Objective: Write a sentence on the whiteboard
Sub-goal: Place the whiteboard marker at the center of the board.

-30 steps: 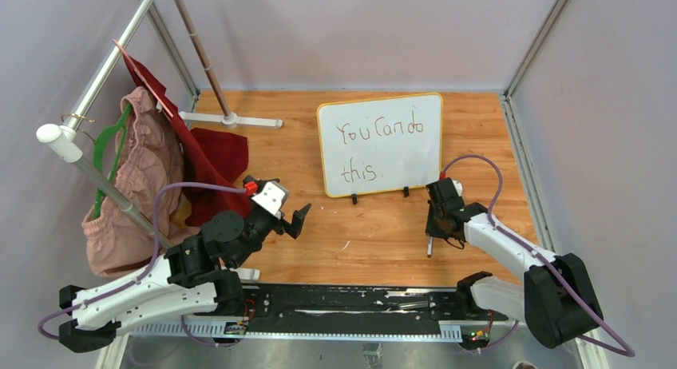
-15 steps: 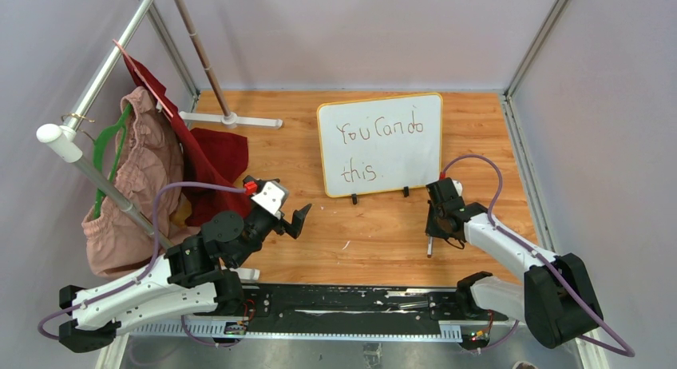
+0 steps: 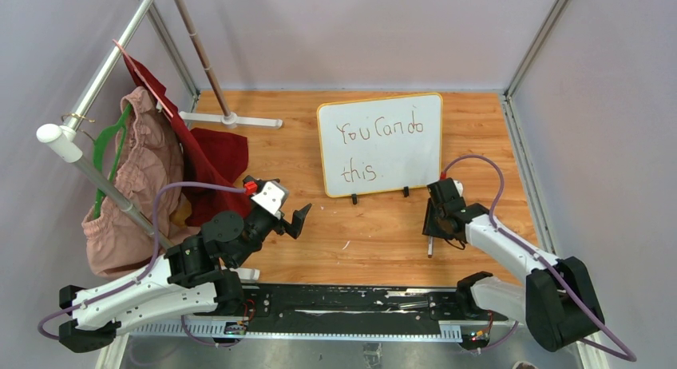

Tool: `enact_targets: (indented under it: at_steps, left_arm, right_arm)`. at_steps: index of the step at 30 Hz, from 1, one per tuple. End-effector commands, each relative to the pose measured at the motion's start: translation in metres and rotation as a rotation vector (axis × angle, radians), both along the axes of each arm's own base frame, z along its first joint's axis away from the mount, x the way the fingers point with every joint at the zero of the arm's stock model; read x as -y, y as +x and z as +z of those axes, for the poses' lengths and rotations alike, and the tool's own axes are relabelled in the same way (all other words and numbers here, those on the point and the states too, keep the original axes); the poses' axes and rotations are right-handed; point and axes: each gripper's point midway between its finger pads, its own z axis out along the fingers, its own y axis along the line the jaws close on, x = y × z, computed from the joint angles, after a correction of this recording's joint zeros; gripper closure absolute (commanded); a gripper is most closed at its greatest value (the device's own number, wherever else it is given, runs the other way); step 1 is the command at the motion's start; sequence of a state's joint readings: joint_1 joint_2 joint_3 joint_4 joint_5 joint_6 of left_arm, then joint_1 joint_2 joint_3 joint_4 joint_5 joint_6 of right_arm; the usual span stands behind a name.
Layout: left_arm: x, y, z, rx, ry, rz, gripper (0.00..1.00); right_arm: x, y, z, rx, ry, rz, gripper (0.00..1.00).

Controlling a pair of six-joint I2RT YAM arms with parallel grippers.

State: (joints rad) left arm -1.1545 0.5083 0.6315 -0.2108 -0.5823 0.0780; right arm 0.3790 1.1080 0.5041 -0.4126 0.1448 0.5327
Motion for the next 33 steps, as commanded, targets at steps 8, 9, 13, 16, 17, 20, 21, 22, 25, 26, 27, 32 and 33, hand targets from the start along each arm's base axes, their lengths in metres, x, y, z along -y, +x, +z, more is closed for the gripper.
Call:
enact_targets:
  at_steps: [8, 9, 13, 16, 17, 20, 21, 22, 25, 26, 27, 32, 33]
  left_arm:
    - [0.004, 0.0, 0.003, 0.007, -0.029, -0.01, 0.0]
    - [0.004, 0.0, 0.003, 0.007, -0.029, -0.011, 0.0]
    - [0.005, 0.0, 0.003, 0.007, -0.026, -0.011, 0.0]
    - [0.004, 0.0, 0.003, 0.007, -0.027, -0.01, 0.0]
    - [0.004, 0.0, 0.004, 0.007, -0.028, -0.008, 0.0]
    - [0.003, 0.0, 0.004, 0.008, -0.032, -0.007, 0.0]
    - [0.004, 0.0, 0.004, 0.007, -0.032, -0.009, 0.0]
    - [0.004, -0.001, 0.003, 0.007, -0.031, -0.013, 0.0]
    - [0.005, -0.001, 0.003, 0.005, -0.029, -0.015, 0.0]
    - [0.005, -0.001, 0.003, 0.004, -0.028, -0.015, 0.0]
    - [0.005, -0.001, 0.003, 0.004, -0.027, -0.016, 0.0]
    - [0.004, -0.001, 0.004, 0.007, -0.032, -0.011, 0.0]
    - [0.004, -0.001, 0.004, 0.007, -0.032, -0.011, 0.0]
  right_arm:
    - [0.007, -0.004, 0.017, 0.022, 0.002, -0.024, 0.54]
    - [0.006, -0.003, 0.02, 0.029, 0.005, -0.022, 0.54]
    - [0.005, -0.002, 0.031, 0.052, 0.016, -0.011, 0.54]
    - [0.004, -0.002, 0.034, 0.056, 0.017, -0.001, 0.54]
    - [0.004, -0.002, 0.035, 0.055, 0.017, 0.001, 0.54]
    - [0.003, -0.004, 0.034, 0.044, 0.022, 0.011, 0.54]
    - [0.002, -0.004, 0.034, 0.044, 0.025, 0.012, 0.55]
    - [0.002, -0.004, 0.034, 0.044, 0.028, 0.012, 0.55]
    - [0.002, -0.004, 0.033, 0.04, 0.026, 0.012, 0.56]
    - [0.002, -0.004, 0.032, 0.038, 0.026, 0.012, 0.56]
    - [0.002, -0.004, 0.031, 0.036, 0.024, 0.013, 0.56]
    - [0.002, -0.006, 0.027, 0.021, 0.022, 0.016, 0.57]
    - [0.002, -0.006, 0.027, 0.021, 0.023, 0.016, 0.57]
